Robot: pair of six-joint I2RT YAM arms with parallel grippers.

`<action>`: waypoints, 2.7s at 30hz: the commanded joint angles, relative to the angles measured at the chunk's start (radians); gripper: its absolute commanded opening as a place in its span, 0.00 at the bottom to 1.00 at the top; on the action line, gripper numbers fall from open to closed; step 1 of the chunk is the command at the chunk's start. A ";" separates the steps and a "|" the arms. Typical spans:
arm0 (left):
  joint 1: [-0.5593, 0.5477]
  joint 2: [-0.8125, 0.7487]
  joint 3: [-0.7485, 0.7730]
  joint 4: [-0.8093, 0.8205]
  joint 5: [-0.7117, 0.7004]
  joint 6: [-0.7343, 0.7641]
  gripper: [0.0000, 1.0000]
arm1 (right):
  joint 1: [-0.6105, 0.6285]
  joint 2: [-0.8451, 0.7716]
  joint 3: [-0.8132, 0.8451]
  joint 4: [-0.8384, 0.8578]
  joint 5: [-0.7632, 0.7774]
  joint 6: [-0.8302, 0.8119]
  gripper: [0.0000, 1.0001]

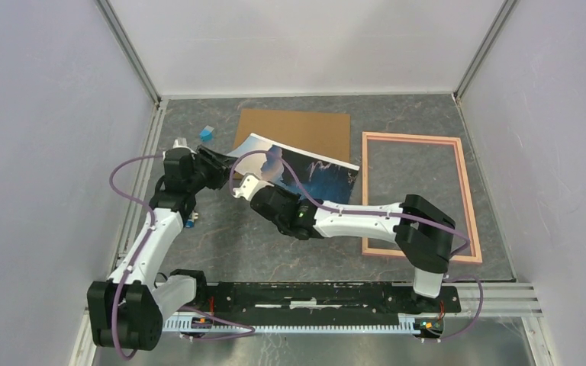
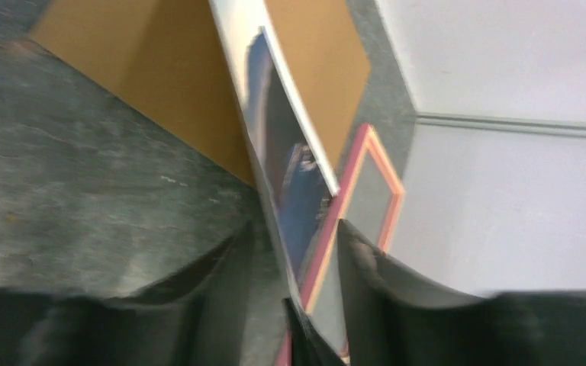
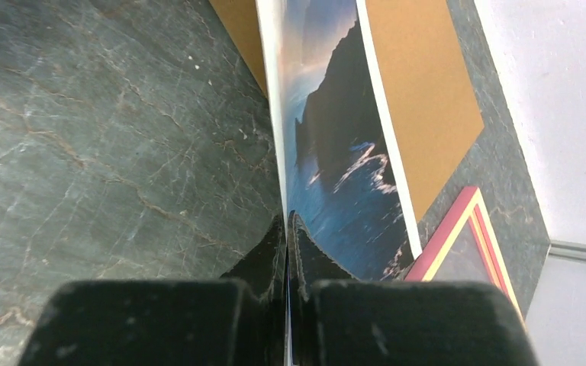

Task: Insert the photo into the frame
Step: Turn over the photo from the photo frame, then place the photo in the photo frame.

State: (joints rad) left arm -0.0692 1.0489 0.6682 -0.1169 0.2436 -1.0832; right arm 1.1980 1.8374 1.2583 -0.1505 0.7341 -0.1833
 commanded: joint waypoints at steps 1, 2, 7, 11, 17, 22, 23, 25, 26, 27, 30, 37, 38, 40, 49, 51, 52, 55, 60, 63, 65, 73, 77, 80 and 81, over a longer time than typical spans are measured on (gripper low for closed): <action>0.005 -0.063 0.122 -0.062 0.105 0.125 0.71 | 0.005 -0.100 0.129 -0.148 -0.114 0.041 0.00; 0.004 -0.081 0.158 -0.095 0.111 0.172 0.75 | 0.003 -0.117 0.161 -0.200 -0.148 0.057 0.00; 0.004 -0.170 0.417 -0.301 0.040 0.411 0.87 | -0.074 -0.211 0.336 -0.422 -0.400 0.180 0.00; -0.002 -0.184 0.612 -0.458 -0.005 0.599 0.95 | -0.294 -0.301 0.365 -0.582 -0.709 0.330 0.00; -0.160 -0.194 0.713 -0.551 -0.154 0.752 0.96 | -0.630 -0.523 0.183 -0.692 -0.858 0.294 0.00; -0.339 -0.207 0.673 -0.529 -0.335 0.858 0.97 | -0.877 -0.602 0.131 -0.871 -0.710 0.066 0.00; -0.374 -0.212 0.658 -0.518 -0.373 0.877 0.98 | -0.966 -0.599 0.129 -0.895 -0.763 0.023 0.00; -0.447 -0.223 0.622 -0.502 -0.452 0.912 0.98 | -1.113 -0.588 0.146 -0.936 -0.858 -0.011 0.00; -0.477 -0.234 0.601 -0.487 -0.482 0.924 0.98 | -1.166 -0.588 0.171 -0.941 -0.958 -0.021 0.00; -0.502 -0.244 0.573 -0.469 -0.513 0.934 0.98 | -1.186 -0.596 0.187 -0.932 -1.037 -0.020 0.00; -0.556 -0.253 0.506 -0.434 -0.550 0.944 0.99 | -1.189 -0.603 0.249 -0.930 -1.173 0.039 0.00; -0.649 -0.289 0.446 -0.424 -0.608 0.965 0.99 | -1.193 -0.581 0.257 -1.036 -1.069 0.040 0.00; -0.660 -0.292 0.440 -0.419 -0.615 0.967 0.99 | -1.192 -0.579 0.248 -1.038 -1.036 0.033 0.00; -0.676 -0.299 0.433 -0.413 -0.621 0.970 0.99 | -1.240 -0.575 0.226 -1.025 -0.991 0.010 0.00; -0.708 -0.311 0.423 -0.405 -0.633 0.976 0.99 | -1.362 -0.492 0.127 -0.880 -0.804 -0.063 0.00; -0.714 -0.309 0.423 -0.404 -0.629 0.977 0.99 | -1.380 -0.463 0.124 -0.878 -0.747 -0.090 0.00; -0.717 -0.304 0.423 -0.406 -0.630 0.978 0.99 | -1.391 -0.452 0.124 -0.877 -0.740 -0.100 0.00; -0.720 -0.287 0.424 -0.409 -0.635 0.979 0.99 | -1.414 -0.449 0.103 -0.831 -0.728 -0.121 0.00; -0.722 -0.249 0.420 -0.409 -0.630 0.978 0.99 | -1.445 -0.440 0.033 -0.749 -0.767 -0.126 0.00; -0.722 -0.224 0.418 -0.408 -0.629 0.979 0.98 | -1.470 -0.450 -0.018 -0.701 -0.783 -0.108 0.00; -0.723 -0.210 0.415 -0.404 -0.628 0.979 0.98 | -1.486 -0.462 -0.052 -0.663 -0.797 -0.093 0.00; -0.719 -0.178 0.409 -0.400 -0.632 0.986 0.98 | -1.547 -0.480 -0.153 -0.531 -0.850 -0.018 0.00; -0.718 -0.170 0.410 -0.400 -0.627 0.987 0.98 | -1.574 -0.495 -0.174 -0.494 -0.858 0.034 0.00; -0.717 -0.164 0.410 -0.401 -0.621 0.986 0.98 | -1.588 -0.506 -0.192 -0.469 -0.845 0.076 0.00; -0.715 -0.164 0.410 -0.401 -0.620 0.987 0.99 | -1.595 -0.512 -0.200 -0.459 -0.859 0.079 0.00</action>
State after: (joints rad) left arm -0.7868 0.8795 1.0737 -0.5655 -0.3656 -0.1570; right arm -0.3775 1.3746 1.0737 -0.6975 -0.1043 -0.1688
